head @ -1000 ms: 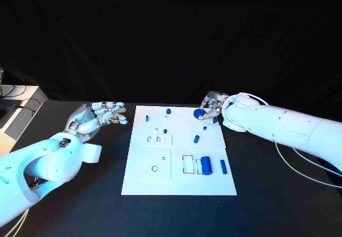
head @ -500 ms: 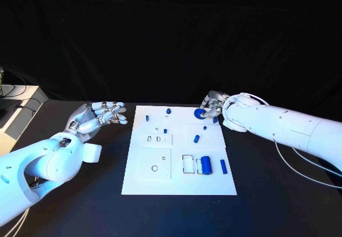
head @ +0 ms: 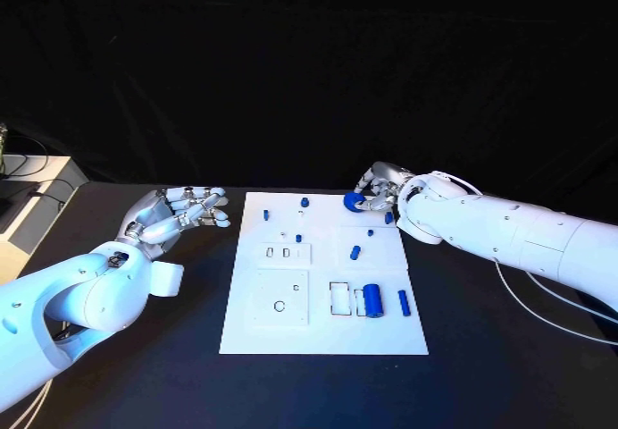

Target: Assemble the parts on the task board

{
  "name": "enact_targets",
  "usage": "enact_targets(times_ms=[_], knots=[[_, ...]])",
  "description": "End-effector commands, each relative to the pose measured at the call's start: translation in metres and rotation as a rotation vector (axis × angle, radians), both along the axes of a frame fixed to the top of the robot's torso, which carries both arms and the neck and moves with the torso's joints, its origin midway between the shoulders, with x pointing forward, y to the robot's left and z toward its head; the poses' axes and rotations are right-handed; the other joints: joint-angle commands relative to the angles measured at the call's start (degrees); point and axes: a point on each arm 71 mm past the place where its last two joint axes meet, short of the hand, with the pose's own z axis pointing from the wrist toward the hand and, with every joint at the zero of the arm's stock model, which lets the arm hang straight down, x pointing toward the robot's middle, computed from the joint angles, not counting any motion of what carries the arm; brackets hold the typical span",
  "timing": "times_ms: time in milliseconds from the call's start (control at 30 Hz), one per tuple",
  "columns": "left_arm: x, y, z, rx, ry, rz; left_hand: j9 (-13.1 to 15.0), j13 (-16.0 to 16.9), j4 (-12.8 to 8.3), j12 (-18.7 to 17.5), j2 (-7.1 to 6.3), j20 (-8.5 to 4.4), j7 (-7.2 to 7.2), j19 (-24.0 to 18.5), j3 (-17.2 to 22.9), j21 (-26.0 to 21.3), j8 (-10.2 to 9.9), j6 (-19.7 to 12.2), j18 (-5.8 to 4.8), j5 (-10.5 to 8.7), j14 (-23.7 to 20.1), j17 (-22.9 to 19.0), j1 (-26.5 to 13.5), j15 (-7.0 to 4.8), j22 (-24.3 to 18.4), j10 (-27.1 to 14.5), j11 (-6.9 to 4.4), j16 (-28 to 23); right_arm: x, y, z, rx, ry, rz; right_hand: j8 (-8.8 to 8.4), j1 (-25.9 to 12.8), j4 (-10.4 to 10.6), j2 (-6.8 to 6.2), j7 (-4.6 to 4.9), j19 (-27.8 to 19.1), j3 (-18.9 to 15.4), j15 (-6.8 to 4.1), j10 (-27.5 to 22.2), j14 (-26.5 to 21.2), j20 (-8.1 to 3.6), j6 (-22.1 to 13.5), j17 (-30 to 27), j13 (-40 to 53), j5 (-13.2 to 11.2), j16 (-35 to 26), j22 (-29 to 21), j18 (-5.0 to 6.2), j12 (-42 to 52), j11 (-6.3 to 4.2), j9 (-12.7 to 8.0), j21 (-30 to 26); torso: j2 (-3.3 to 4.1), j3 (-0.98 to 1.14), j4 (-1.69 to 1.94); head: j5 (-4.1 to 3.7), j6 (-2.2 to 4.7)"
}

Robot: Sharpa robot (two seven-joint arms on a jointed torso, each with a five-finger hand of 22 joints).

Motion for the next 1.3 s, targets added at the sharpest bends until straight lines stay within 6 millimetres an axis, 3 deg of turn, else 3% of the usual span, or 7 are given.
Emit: enact_targets(times_ms=[33,333,633,1300], knots=[[-0.001,-0.002,0.0,-0.005,-0.001,-0.015,0.09,0.04,-0.19,-0.17,0.38,0.07,0.19,-0.54,0.52,0.47,-0.25,-0.19,0.55,-0.14,-0.34,0.13,0.46,-0.17,0.15,-0.53,0.06,0.33,-0.007,0.013,0.014,-0.016,-0.191,0.047,2.87,-0.48,-0.14,-0.73,-1.28,4.91,0.19,-0.44,5.99,5.11,-0.57,1.6,11.53,15.05,-0.54,0.33,13.06,-0.92,0.12,-0.36,6.07,0.38,0.0,0.0,0.04,0.02,0.13],[-0.001,-0.003,-0.001,-0.005,0.001,-0.019,0.09,0.04,-0.25,-0.17,0.4,0.06,0.2,-0.56,0.58,0.51,-0.25,-0.19,0.55,-0.13,-0.36,0.16,0.54,-0.18,0.18,-0.54,0.06,0.32,-0.02,0.061,0.021,-0.047,-0.291,0.138,3.15,-1.65,-0.04,-1.61,-1.4,5.24,0.01,-0.53,5.99,5.15,-0.65,1.74,11.71,15.05,-1.8,0.36,13.68,-1.09,0.12,-0.45,6.13,0.95,-0.02,-0.03,0.08,-0.06,0.25],[0.0,-0.006,-0.001,-0.008,0.003,-0.024,0.09,0.04,-0.25,-0.17,0.4,0.06,0.2,-0.56,0.58,0.51,-0.25,-0.19,0.55,-0.13,-0.36,0.16,0.54,-0.18,0.18,-0.54,0.06,0.32,-0.021,0.098,0.006,-0.093,-0.257,0.179,3.2,-1.69,-0.05,-1.58,-1.44,5.25,0.07,-0.55,5.99,5.14,-0.66,1.78,11.68,15.05,-1.92,0.35,13.69,-1.1,0.12,-0.48,6.14,0.97,0.02,-0.15,0.24,-0.33,0.29],[0.001,-0.007,-0.003,-0.007,0.006,-0.023,0.1,0.04,-0.34,-0.17,0.41,0.06,0.2,-0.61,0.66,0.62,-0.27,-0.2,0.55,-0.14,-0.39,0.22,0.62,-0.17,0.25,-0.57,0.07,0.31,-0.022,0.119,-0.018,-0.142,-0.178,0.173,3.04,-1.8,-0.09,-1.56,-1.35,5.14,0.29,-0.55,5.99,5.12,-0.69,1.37,11.57,15.05,-1.97,0.33,13.5,-1.04,0.12,-0.45,6.05,0.78,0.04,-0.06,0.13,0.16,0.05]])
